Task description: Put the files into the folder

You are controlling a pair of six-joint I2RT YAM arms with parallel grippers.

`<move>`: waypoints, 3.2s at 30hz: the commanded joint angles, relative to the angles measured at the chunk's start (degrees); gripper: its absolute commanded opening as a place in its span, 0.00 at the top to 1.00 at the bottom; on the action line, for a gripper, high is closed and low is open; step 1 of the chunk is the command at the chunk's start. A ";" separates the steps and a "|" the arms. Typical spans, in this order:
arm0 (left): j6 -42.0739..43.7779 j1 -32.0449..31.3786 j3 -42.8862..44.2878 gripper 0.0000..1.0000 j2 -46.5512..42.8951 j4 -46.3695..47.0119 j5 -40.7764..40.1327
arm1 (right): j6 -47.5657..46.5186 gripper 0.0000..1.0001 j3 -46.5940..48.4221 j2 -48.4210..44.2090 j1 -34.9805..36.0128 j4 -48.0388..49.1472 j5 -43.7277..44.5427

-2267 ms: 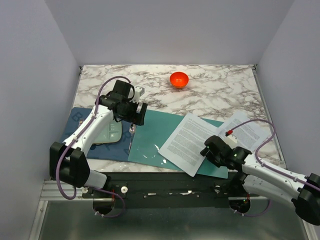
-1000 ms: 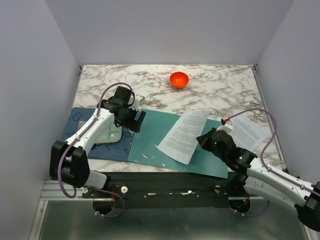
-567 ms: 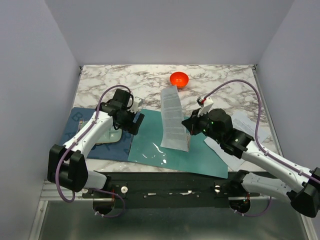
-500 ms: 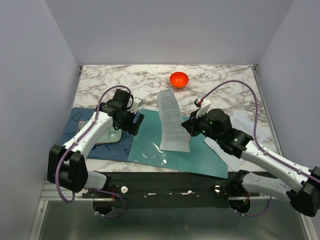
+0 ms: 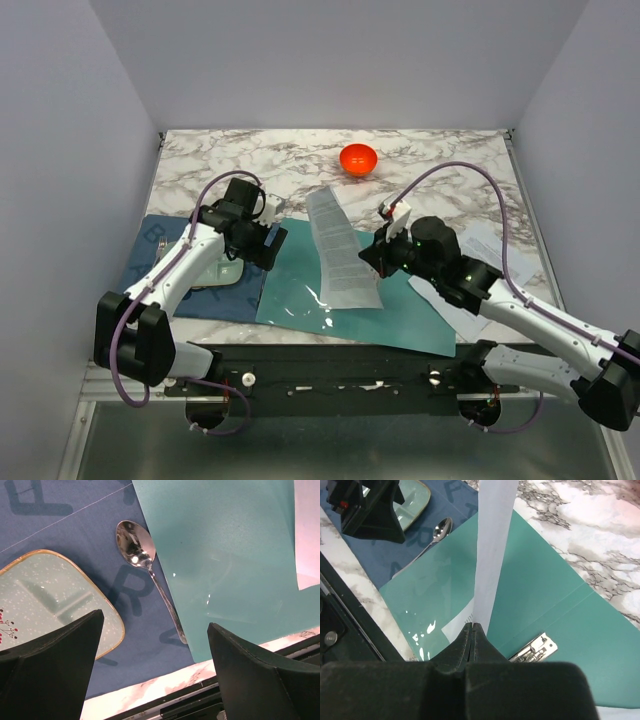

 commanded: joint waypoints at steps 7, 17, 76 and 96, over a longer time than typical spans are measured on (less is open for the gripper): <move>1.51 0.55 -0.57 0.01 -2.61 -1.03 -1.95 | 10.32 0.99 -6.58 4.71 -0.34 8.79 3.41; 7.13 1.16 -2.85 0.01 -2.43 -1.91 -2.92 | 21.39 0.99 -11.59 7.79 -0.34 13.00 13.61; 22.87 -2.36 -14.28 0.01 -2.79 6.88 -8.19 | 49.71 0.99 -7.82 32.66 6.95 26.02 20.03; 22.16 -2.71 -14.02 0.01 -2.26 7.06 -8.55 | 44.43 0.99 -12.83 33.01 7.39 33.04 12.39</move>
